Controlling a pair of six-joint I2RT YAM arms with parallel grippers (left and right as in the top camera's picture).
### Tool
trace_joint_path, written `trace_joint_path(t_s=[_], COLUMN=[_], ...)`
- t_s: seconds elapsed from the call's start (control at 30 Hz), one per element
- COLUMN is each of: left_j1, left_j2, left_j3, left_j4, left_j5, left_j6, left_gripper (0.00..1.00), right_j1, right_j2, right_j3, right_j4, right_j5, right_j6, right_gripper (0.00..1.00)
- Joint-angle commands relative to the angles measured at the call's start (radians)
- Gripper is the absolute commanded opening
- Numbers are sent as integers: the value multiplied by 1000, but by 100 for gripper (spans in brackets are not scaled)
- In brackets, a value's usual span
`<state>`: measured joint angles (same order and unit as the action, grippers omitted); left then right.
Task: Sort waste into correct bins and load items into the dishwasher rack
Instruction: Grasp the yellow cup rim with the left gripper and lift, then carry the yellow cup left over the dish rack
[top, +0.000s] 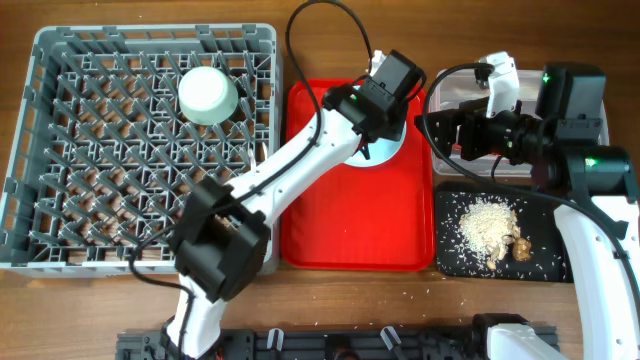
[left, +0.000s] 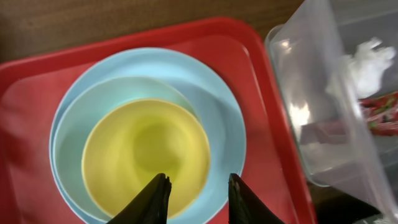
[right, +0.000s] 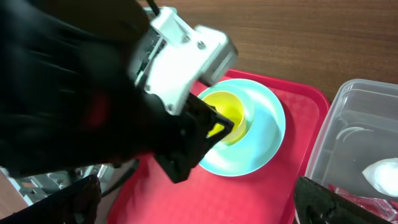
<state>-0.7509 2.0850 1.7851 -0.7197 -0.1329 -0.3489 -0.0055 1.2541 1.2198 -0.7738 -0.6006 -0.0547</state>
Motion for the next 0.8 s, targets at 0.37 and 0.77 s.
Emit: trace_joint_path(t_s=[0.37,0.77], left_j1=[0,18], left_j2=[105,-108], left_j3=[0,4], left_j4=[20,41], left_j5=[18,-208], left_j6=[58,53], left_gripper=[27,4], right_j1=[0,0], right_j2=[8,8], right_j3=[-1,-1], right_j4=[2,2], right_j5=[2,2], right_j6=[-16,-17], right_gripper=[100,100])
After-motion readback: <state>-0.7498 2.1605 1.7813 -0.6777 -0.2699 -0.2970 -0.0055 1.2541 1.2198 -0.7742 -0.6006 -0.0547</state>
